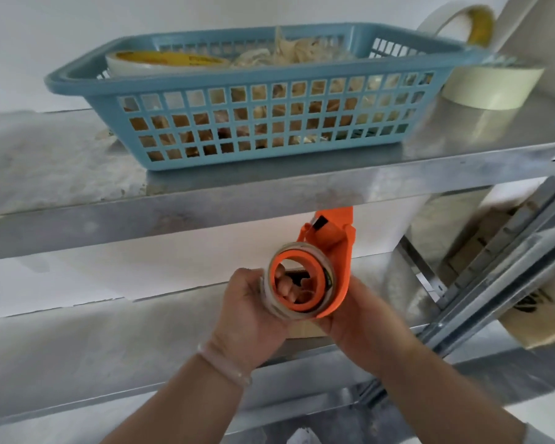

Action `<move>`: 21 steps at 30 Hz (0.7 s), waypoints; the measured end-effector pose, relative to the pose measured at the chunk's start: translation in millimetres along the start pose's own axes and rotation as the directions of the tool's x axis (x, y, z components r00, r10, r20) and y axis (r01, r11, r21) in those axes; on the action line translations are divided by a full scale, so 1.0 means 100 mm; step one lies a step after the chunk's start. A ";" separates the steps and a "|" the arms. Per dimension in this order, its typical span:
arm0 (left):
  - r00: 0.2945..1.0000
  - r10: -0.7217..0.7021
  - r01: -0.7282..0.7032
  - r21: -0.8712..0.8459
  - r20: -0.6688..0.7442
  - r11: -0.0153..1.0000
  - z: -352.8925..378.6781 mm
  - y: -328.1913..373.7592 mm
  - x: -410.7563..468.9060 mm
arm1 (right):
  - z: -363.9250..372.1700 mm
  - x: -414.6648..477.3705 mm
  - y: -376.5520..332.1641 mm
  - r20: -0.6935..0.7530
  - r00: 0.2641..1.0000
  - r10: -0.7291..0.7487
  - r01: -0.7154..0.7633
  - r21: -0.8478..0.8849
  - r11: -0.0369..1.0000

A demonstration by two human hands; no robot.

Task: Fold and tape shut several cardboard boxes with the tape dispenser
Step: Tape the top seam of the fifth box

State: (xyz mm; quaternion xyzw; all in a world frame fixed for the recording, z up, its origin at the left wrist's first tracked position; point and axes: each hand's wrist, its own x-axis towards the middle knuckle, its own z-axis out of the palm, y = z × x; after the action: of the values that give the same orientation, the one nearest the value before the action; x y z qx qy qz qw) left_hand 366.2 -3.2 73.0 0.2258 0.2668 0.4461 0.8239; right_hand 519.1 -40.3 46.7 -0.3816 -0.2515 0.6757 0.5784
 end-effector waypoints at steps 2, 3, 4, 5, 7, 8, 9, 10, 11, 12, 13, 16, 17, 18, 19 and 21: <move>0.997 -0.033 0.027 0.076 0.076 0.997 -0.01 -0.05 0.00 | -0.03 -0.03 0.00 -0.003 0.999 -0.048 0.048 0.052 0.997; 0.994 -0.059 0.051 0.088 0.092 0.995 -0.03 -0.08 -0.01 | -0.05 -0.04 0.00 -0.004 0.997 -0.072 0.072 0.078 0.994; 0.991 -0.091 0.082 0.100 0.095 0.992 -0.03 -0.09 -0.02 | -0.06 -0.06 -0.02 -0.011 0.995 -0.097 0.098 0.101 0.990; 0.989 -0.110 0.097 0.125 0.101 0.987 -0.04 -0.09 -0.03 | -0.07 -0.08 -0.04 -0.021 0.993 -0.119 0.121 0.116 0.986; 0.988 -0.128 0.104 0.242 0.085 0.965 -0.04 -0.11 -0.04 | -0.10 -0.12 -0.08 -0.006 0.987 -0.163 0.162 0.114 0.980; 0.991 -0.123 0.101 0.299 0.055 0.949 -0.03 -0.11 -0.05 | -0.11 -0.14 -0.10 -0.004 0.985 -0.174 0.174 0.090 0.981; 0.993 -0.115 0.099 0.347 0.024 0.933 -0.02 -0.12 -0.06 | -0.11 -0.16 -0.12 -0.015 0.983 -0.185 0.185 0.065 0.981; 0.995 -0.104 0.097 0.388 -0.004 0.917 0.00 -0.14 -0.07 | -0.14 -0.17 -0.13 -0.020 0.980 -0.197 0.198 0.049 0.979; 0.995 -0.098 0.098 0.416 -0.020 0.904 0.01 -0.15 -0.08 | -0.15 -0.18 -0.14 -0.021 0.977 -0.212 0.213 0.044 0.976; 0.995 -0.096 0.104 0.436 -0.039 0.894 0.02 -0.16 -0.10 | -0.15 -0.20 -0.15 -0.023 0.974 -0.224 0.225 0.035 0.974; 0.994 -0.097 0.110 0.448 -0.053 0.887 0.02 -0.18 -0.10 | -0.15 -0.22 -0.15 -0.026 0.972 -0.235 0.235 0.019 0.972; 0.995 -0.089 0.103 0.470 -0.054 0.876 0.02 -0.19 -0.13 | -0.17 -0.24 -0.18 -0.015 0.970 -0.243 0.243 0.005 0.970; 0.995 -0.090 0.100 0.485 -0.045 0.869 0.03 -0.18 -0.13 | -0.18 -0.25 -0.20 -0.001 0.972 -0.233 0.233 0.015 0.972; 0.995 -0.094 0.100 0.497 -0.036 0.862 0.03 -0.18 -0.13 | -0.19 -0.26 -0.21 0.006 0.976 -0.217 0.217 0.020 0.976; 0.994 -0.101 0.104 0.502 -0.034 0.858 0.02 -0.19 -0.13 | -0.19 -0.28 -0.23 0.013 0.980 -0.201 0.201 0.023 0.979; 0.991 -0.127 0.127 0.513 -0.035 0.849 0.00 -0.21 -0.12 | -0.22 -0.29 -0.25 0.047 0.984 -0.173 0.171 0.027 0.985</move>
State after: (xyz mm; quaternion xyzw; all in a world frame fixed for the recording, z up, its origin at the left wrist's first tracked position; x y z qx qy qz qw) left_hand 373.8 -24.2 62.9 0.4195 0.3905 0.3030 0.7614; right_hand 552.4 -66.1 59.8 -0.3350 -0.2901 0.6353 0.6324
